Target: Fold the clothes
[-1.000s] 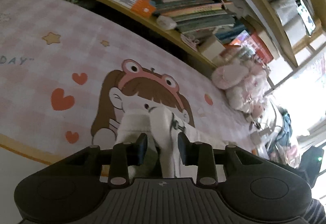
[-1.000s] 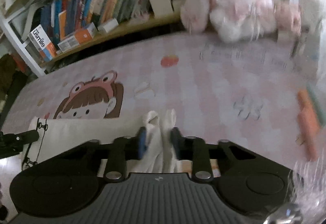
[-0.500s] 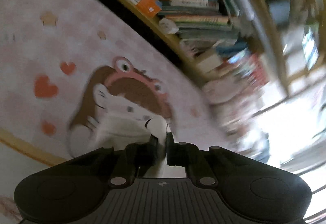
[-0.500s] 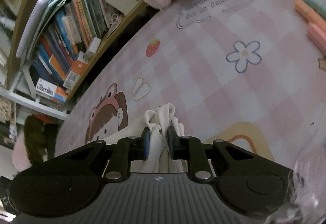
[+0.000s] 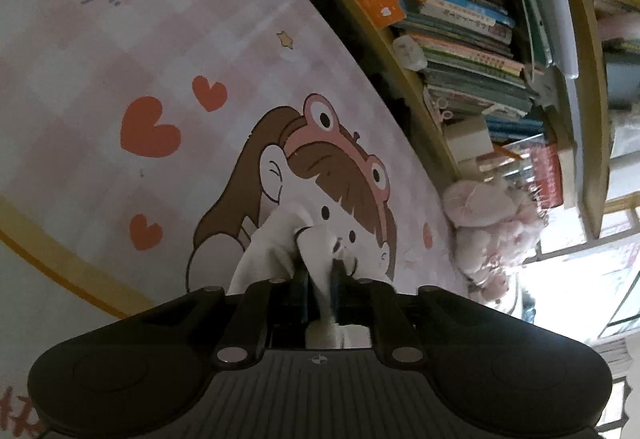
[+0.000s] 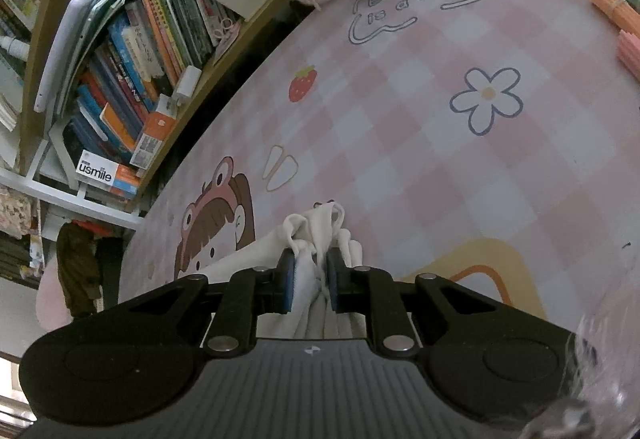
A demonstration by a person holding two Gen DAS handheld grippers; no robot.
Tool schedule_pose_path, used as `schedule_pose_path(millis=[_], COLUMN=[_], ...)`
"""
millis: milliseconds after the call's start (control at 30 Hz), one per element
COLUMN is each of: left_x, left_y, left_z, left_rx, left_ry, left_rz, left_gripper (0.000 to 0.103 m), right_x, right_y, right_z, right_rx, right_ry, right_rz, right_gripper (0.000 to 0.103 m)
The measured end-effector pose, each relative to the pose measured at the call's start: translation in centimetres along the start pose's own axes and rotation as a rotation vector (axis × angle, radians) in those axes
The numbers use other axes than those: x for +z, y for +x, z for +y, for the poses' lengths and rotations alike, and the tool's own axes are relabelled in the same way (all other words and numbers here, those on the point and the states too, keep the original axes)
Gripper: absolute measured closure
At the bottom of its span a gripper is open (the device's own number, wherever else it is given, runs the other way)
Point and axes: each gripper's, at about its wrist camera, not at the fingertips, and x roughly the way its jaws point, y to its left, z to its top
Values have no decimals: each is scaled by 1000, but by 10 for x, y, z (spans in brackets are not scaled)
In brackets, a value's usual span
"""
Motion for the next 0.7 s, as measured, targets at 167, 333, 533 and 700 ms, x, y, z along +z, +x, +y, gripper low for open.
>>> schedule_pose_path(millis=[167,333,533,700], left_x=[-6,-24,-60,-88], left_y=[-30,-61,-75,-71], left_z=[-36,-45,-45,-45], left_rx=[88,133,267,349], left_ry=[212,279,312,337], left_rz=[-64,-145,-166,-123], left_gripper=[63,40,39,28], right_x=[1,-6,-38,-64], right_y=[-5,-25,-52,-61], right_z=[19,26,44,50], right_rx=[-47,-53,-101,-154], right_ry=[-133,-173,-329,-396], right_rz=[8,-20,-3,30], right_gripper=[87,80,65,50])
